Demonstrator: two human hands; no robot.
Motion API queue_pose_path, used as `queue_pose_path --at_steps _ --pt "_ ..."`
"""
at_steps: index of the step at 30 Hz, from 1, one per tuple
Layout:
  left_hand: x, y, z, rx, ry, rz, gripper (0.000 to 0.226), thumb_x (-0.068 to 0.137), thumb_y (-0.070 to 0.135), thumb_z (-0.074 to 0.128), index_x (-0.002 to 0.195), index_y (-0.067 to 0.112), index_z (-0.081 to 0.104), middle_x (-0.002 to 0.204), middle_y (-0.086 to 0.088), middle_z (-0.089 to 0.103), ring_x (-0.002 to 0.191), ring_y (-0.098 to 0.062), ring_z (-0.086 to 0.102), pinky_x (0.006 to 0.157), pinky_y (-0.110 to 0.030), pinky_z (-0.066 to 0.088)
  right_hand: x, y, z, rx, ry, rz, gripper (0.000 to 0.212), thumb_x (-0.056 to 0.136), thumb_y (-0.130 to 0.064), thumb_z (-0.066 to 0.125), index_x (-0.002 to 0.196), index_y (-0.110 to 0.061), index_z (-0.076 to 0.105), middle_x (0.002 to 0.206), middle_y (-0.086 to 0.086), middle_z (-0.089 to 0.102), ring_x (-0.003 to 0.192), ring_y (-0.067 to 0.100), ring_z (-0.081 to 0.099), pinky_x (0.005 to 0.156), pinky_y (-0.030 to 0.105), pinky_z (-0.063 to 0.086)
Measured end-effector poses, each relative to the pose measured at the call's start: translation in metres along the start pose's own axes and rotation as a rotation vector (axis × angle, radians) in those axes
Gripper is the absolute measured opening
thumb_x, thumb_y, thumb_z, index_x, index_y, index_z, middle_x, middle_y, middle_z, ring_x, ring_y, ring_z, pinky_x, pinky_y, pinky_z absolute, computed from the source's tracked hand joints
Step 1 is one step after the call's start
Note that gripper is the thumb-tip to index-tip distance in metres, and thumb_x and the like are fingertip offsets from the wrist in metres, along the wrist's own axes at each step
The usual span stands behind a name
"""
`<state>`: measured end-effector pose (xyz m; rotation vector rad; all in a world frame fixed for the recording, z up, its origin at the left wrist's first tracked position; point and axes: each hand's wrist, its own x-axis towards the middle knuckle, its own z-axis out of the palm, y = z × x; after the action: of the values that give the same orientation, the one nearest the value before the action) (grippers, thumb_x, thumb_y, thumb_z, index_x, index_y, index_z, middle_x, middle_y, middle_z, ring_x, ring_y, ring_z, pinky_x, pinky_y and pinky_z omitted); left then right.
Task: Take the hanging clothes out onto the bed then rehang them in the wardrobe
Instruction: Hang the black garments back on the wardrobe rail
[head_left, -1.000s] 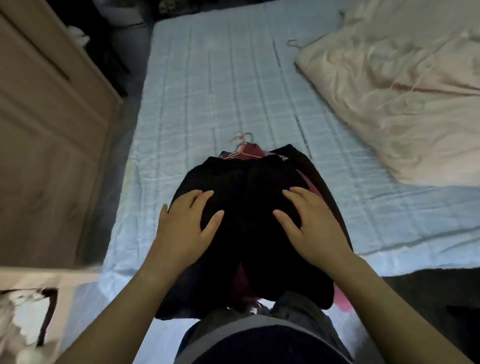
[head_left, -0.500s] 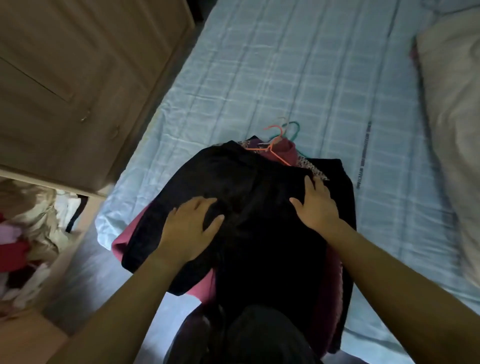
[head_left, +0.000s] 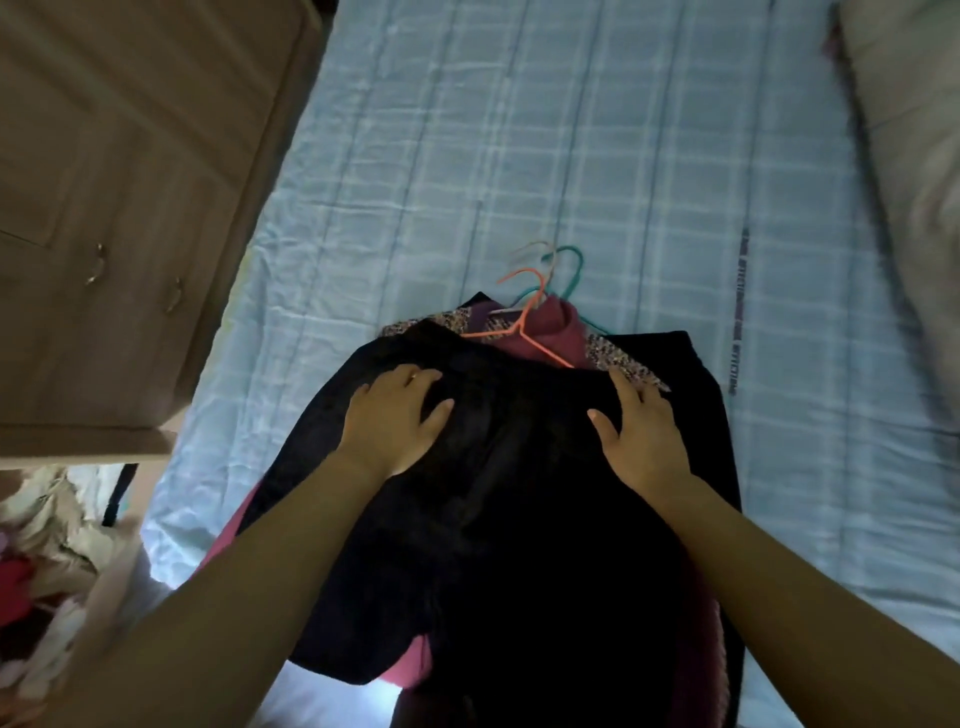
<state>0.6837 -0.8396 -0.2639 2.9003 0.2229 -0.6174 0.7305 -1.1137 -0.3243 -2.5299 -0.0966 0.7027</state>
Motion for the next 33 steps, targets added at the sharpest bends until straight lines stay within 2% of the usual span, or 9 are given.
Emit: queue_pose_path --at_steps 2,6,10,15,20,24,28,30,33 --pt "0.024 -0.002 0.001 -0.006 0.031 0.045 0.07 0.083 0.059 0.021 0.13 0.018 0.052 0.133 -0.007 0.05 0.12 -0.028 0.049 0.096 -0.047 0.044 -0.003 0.0 -0.002 0.074 0.011 -0.004 0.058 0.095 -0.042 0.044 0.147 -0.025 0.024 0.147 0.017 0.028 0.134 0.034 0.029 0.102 0.046 0.038" --pt "0.07 -0.009 0.002 -0.002 0.069 0.103 0.063 0.087 0.054 0.029 0.133 0.016 0.049 0.138 -0.013 0.047 0.124 -0.033 0.046 0.098 -0.05 0.042 -0.004 -0.006 -0.006 0.143 0.084 0.012 0.053 0.094 -0.042 0.044 0.144 -0.028 0.032 0.146 0.015 0.031 0.123 0.032 0.046 0.085 0.04 0.049" --pt "0.11 -0.02 0.009 0.093 -0.094 0.114 0.066 0.087 0.06 0.022 0.137 0.024 0.044 0.138 -0.008 0.047 0.126 -0.03 0.043 0.101 -0.051 0.037 0.017 -0.009 -0.004 0.11 0.11 0.043 0.05 0.095 -0.039 0.047 0.142 -0.027 0.037 0.146 0.012 0.035 0.125 0.028 0.045 0.084 0.036 0.047" --pt "0.122 -0.03 0.017 -0.017 -0.126 0.189 0.068 0.084 0.063 0.021 0.121 0.019 0.057 0.115 -0.011 0.059 0.108 -0.032 0.054 0.089 -0.044 0.046 0.023 -0.011 0.004 0.185 0.151 0.016 0.044 0.094 -0.033 0.05 0.137 -0.022 0.045 0.135 0.01 0.049 0.117 0.027 0.052 0.086 0.036 0.047" --pt "0.083 -0.032 -0.017 -0.226 0.046 0.213 0.052 0.09 0.052 0.031 0.102 0.014 0.065 0.092 -0.004 0.061 0.091 -0.026 0.057 0.075 -0.034 0.044 0.003 -0.032 -0.008 0.207 0.217 -0.069 0.036 0.095 -0.028 0.051 0.129 -0.017 0.053 0.127 0.008 0.055 0.109 0.024 0.057 0.081 0.029 0.045" --pt "0.03 -0.025 -0.048 -0.253 0.22 0.188 0.025 0.095 0.035 0.05 0.098 0.017 0.066 0.077 0.009 0.046 0.083 -0.021 0.055 0.066 -0.026 0.031 -0.035 -0.042 -0.031 0.249 0.254 -0.181 0.034 0.096 -0.031 0.05 0.128 -0.02 0.055 0.124 0.003 0.058 0.109 0.018 0.057 0.084 0.022 0.041" --pt "-0.044 -0.016 -0.071 -0.326 0.427 0.127 0.039 0.088 0.053 0.044 0.095 0.023 0.068 0.079 0.004 0.056 0.073 -0.013 0.056 0.066 -0.028 0.044 -0.086 -0.052 -0.056 0.272 0.316 -0.293 0.034 0.095 -0.03 0.052 0.128 -0.024 0.055 0.121 0.001 0.06 0.109 0.008 0.053 0.087 0.014 0.036" --pt "-0.086 -0.012 -0.079 -0.355 0.507 0.108 0.036 0.089 0.054 0.05 0.091 0.023 0.069 0.08 0.006 0.058 0.072 -0.009 0.055 0.068 -0.017 0.042 -0.113 -0.058 -0.061 0.277 0.35 -0.346 0.035 0.094 -0.029 0.054 0.128 -0.026 0.055 0.115 -0.002 0.057 0.099 -0.002 0.048 0.082 0.009 0.033" --pt "-0.15 -0.019 -0.086 -0.399 0.588 0.04 0.033 0.085 0.051 0.05 0.086 0.024 0.07 0.079 0.007 0.059 0.072 -0.006 0.055 0.069 -0.006 0.035 -0.15 -0.073 -0.061 0.249 0.361 -0.406 0.036 0.093 -0.031 0.054 0.129 -0.032 0.054 0.109 -0.007 0.044 0.089 -0.005 0.04 0.075 0.015 0.038"
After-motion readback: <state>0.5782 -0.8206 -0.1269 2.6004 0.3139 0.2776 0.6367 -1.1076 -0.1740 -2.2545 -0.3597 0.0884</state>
